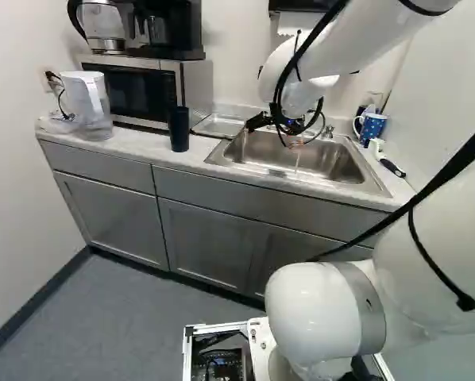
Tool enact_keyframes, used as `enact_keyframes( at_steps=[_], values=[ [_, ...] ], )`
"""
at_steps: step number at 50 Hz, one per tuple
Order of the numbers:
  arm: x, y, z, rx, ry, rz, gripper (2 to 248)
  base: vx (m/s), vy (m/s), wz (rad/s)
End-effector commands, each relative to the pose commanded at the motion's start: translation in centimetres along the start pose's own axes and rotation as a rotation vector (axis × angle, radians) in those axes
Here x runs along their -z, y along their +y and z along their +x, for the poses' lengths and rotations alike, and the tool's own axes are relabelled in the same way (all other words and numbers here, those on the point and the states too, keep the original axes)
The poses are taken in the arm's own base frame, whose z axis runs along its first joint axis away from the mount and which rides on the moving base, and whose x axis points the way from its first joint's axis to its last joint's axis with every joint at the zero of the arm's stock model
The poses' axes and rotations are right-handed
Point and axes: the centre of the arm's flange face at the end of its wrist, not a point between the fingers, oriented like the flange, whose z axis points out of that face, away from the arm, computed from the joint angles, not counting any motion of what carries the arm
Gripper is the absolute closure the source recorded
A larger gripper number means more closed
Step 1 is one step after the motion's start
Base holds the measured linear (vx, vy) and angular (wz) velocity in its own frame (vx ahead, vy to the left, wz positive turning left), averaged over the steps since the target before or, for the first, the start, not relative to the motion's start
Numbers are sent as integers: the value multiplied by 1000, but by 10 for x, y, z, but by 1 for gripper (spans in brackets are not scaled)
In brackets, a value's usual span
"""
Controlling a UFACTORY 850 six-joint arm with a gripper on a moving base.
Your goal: Rinse the cup and place it in the tray
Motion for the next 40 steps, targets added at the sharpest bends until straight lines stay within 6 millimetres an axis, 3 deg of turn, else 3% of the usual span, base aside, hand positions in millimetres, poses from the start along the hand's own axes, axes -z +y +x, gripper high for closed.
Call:
enact_keyframes(
  at_steps=[40],
  values=[
    [2, -60, -1, 97, -1, 113, 3, 0, 0, 0]
  ],
)
